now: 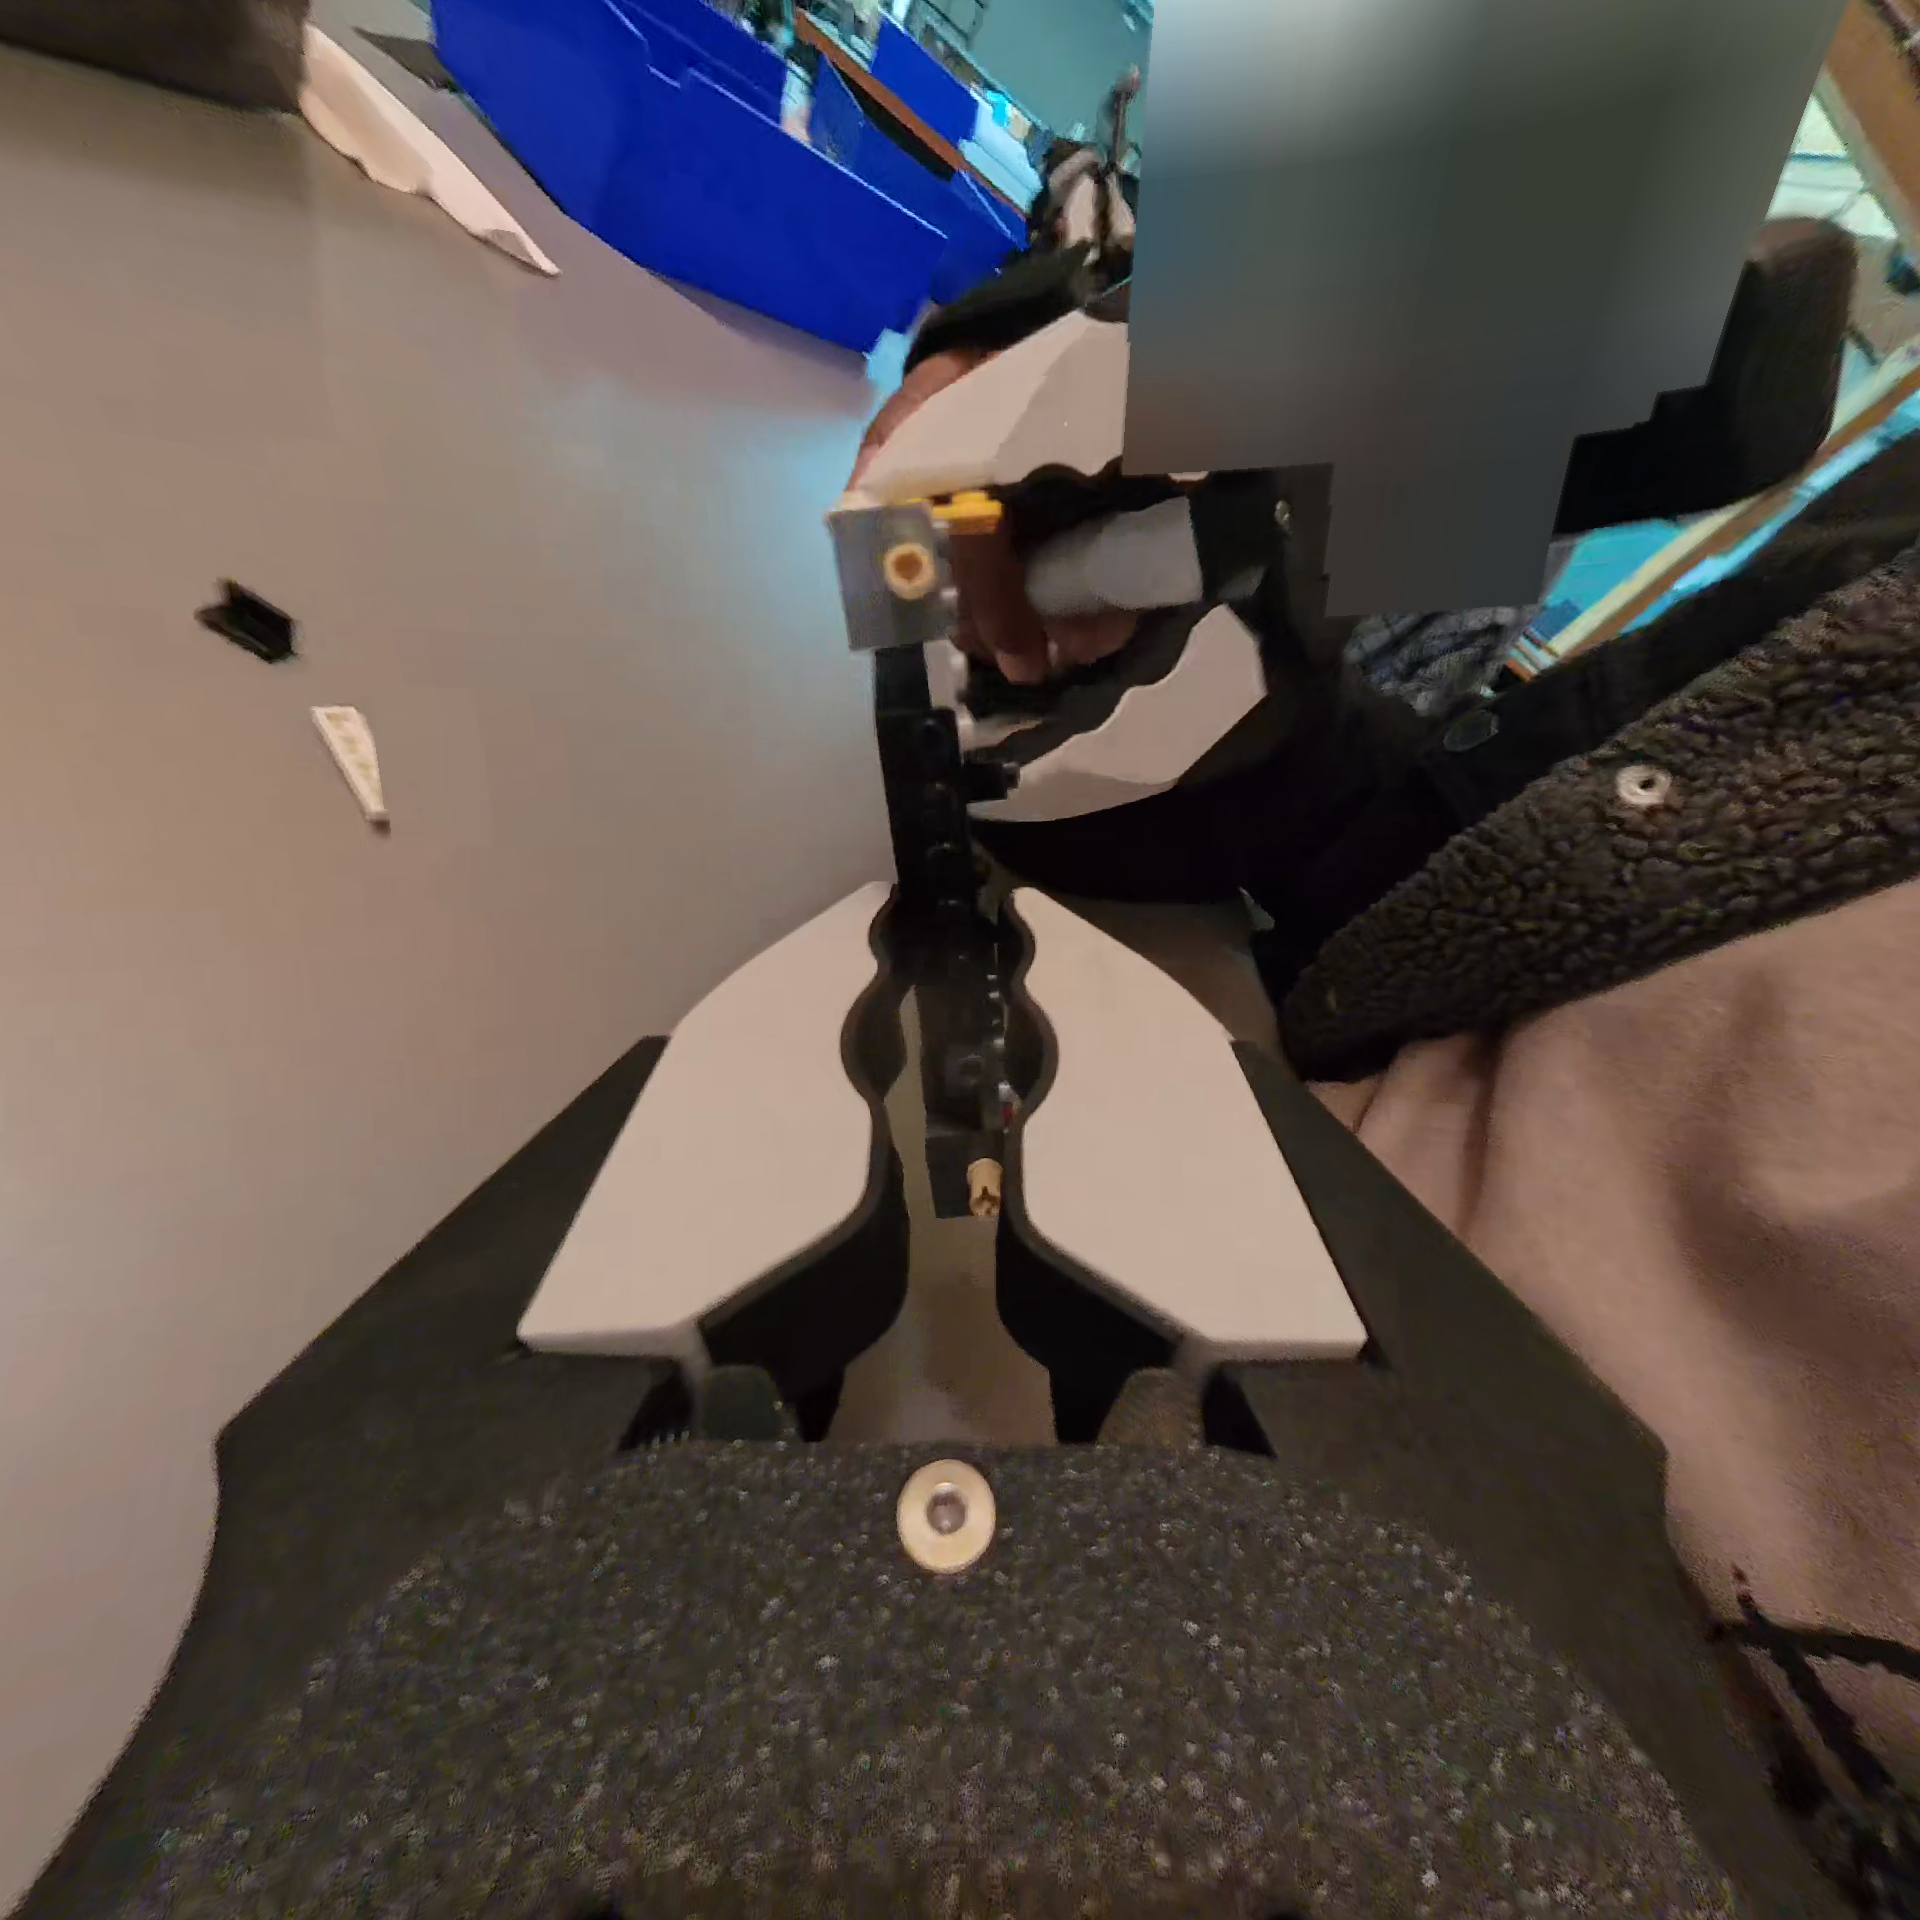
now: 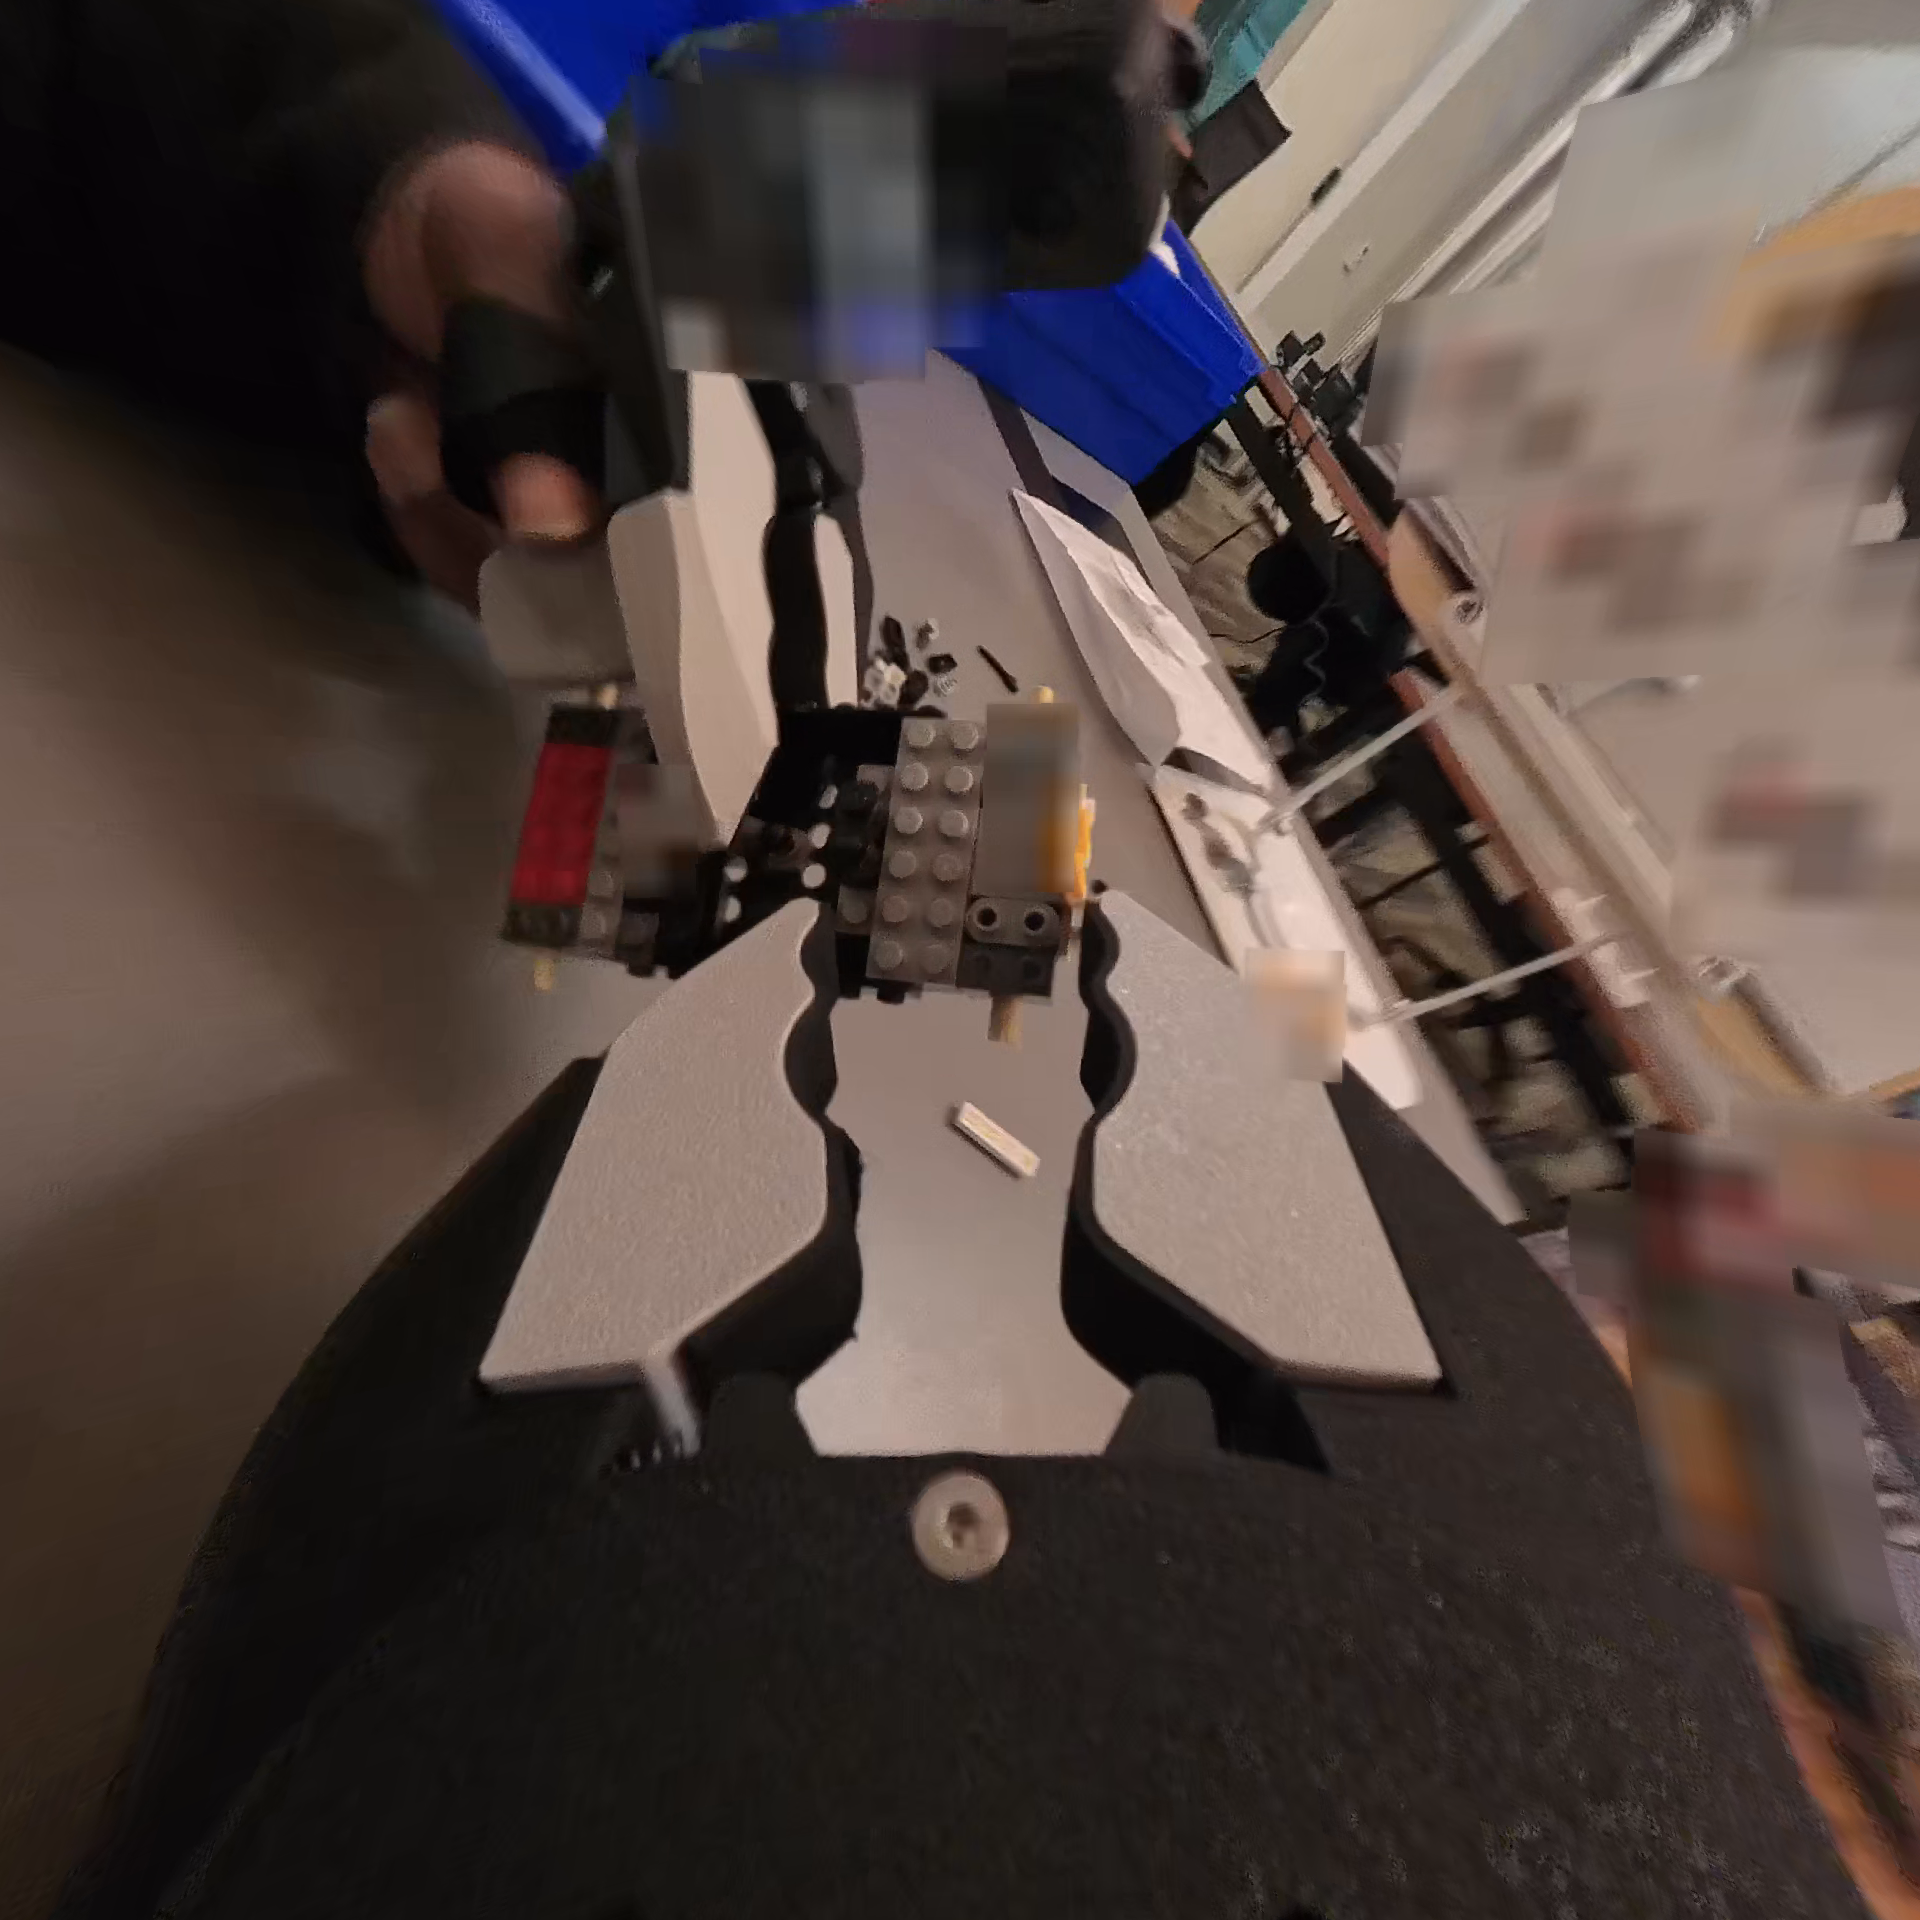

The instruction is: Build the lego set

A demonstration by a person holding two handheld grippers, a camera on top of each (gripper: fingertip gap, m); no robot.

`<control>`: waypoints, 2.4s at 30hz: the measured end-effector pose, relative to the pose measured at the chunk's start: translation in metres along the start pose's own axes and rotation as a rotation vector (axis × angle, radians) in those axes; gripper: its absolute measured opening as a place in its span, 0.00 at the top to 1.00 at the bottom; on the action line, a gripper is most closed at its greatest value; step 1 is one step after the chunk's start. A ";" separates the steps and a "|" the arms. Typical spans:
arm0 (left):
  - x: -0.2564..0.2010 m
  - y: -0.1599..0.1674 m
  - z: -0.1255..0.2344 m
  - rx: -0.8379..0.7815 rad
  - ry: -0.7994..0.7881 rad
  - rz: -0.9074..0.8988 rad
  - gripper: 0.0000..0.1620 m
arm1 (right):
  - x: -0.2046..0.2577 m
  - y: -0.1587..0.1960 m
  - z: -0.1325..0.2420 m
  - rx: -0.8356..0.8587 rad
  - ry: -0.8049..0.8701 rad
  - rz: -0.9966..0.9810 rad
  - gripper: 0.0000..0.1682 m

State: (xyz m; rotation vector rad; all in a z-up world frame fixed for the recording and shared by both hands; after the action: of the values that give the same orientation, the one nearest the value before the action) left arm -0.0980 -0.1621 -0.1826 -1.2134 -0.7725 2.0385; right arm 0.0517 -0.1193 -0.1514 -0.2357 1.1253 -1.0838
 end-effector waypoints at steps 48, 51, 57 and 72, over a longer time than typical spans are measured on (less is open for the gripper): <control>-0.035 -0.015 0.005 -0.148 -0.149 -0.366 0.91 | 0.001 -0.019 0.001 -0.515 -0.553 -0.625 0.86; -0.034 -0.014 0.004 -0.138 -0.144 -0.358 0.92 | 0.002 -0.019 0.001 -0.497 -0.548 -0.608 0.87; -0.033 -0.013 0.003 -0.123 -0.150 -0.363 0.92 | 0.003 -0.017 0.000 -0.499 -0.569 -0.610 0.87; -0.030 -0.010 -0.001 -0.074 -0.163 -0.353 0.92 | 0.006 -0.013 -0.002 -0.451 -0.609 -0.573 0.87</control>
State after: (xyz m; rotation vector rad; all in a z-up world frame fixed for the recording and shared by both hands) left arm -0.0841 -0.1784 -0.1597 -0.8820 -1.0670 1.8420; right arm 0.0421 -0.1298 -0.1475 -1.2194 0.7367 -1.1203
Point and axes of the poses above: each gripper's, where its closed fingertips meet, z back along the fingers, y out of its underside, x = y × z across the jaws, the point moved 8 cm from there along z, back along the fingers, and after that the axes turned 14 degrees about x, right-handed, at the moved point
